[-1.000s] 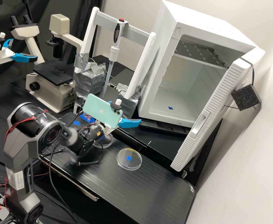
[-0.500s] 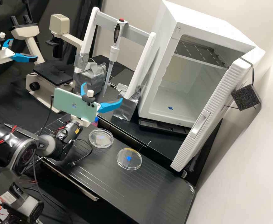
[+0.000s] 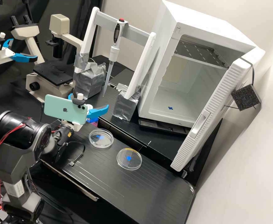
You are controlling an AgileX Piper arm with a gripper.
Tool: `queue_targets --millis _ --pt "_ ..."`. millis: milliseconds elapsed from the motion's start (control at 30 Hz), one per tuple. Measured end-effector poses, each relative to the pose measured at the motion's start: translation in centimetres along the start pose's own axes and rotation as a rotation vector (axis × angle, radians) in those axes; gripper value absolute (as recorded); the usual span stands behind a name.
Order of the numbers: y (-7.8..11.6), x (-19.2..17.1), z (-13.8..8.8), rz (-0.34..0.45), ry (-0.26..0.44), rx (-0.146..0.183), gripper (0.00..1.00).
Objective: Open the bottle
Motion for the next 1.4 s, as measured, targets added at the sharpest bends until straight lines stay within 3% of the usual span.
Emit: queue_targets --millis 333,367,1400 --pt "-0.9 0.3 0.6 -0.028 -0.024 -0.015 1.00" --pt "-0.9 0.3 0.6 -0.028 -0.024 -0.015 0.00" --pt "-1.5 0.3 0.8 -0.050 -0.035 -0.018 0.00"
